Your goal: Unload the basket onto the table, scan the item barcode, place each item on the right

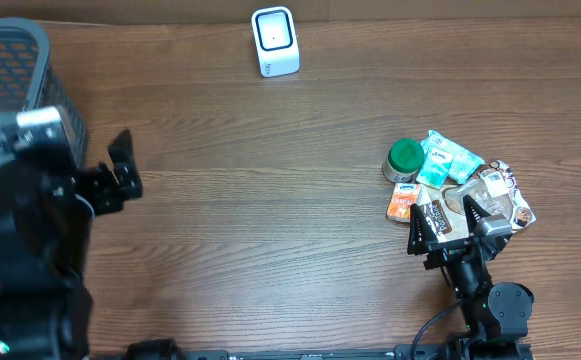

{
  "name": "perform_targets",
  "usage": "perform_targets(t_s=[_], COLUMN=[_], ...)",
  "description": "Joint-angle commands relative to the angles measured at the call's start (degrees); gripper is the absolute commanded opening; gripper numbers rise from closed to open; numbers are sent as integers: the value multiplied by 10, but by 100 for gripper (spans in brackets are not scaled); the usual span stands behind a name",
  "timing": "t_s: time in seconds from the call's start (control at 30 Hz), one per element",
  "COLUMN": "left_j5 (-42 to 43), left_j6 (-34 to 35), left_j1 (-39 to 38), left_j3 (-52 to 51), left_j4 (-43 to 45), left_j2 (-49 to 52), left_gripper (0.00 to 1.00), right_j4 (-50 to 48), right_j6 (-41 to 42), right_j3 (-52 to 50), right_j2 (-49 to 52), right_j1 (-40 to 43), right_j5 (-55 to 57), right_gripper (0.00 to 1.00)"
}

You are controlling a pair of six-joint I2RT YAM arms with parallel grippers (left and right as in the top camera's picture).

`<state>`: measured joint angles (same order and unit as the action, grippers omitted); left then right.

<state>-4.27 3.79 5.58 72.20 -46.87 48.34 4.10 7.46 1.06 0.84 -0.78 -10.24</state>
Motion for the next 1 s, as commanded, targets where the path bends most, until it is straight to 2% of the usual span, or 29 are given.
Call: perform_targets(t_s=[0.0, 0.27, 0.43, 0.6, 0.77, 0.97], left_j5=[40, 53, 52, 52, 52, 52], left_j6=[-13, -13, -60, -111, -115, -130], left_j1=[-5, -6, -25, -40, -40, -40], left_j3=[-106, -354, -496, -597, -661, -707], left_j4=[73, 282, 389, 425, 429, 446], left_j2=[-72, -236, -329, -416, -483, -482], left_gripper=[100, 100, 100, 100, 100, 100], right_j4=[-3, -3, -3, -3, -3, -3], right_j6=[-2, -2, -2, -2, -2, -2], right_j3=[-6, -6, -6, -6, -6, -6], right_j2=[-7, -7, -7, -7, -7, -7], right_j1=[2, 2, 2, 2, 2, 2], right_j5=[3, 3, 3, 3, 3, 3], right_gripper=[100, 100, 100, 100, 100, 100])
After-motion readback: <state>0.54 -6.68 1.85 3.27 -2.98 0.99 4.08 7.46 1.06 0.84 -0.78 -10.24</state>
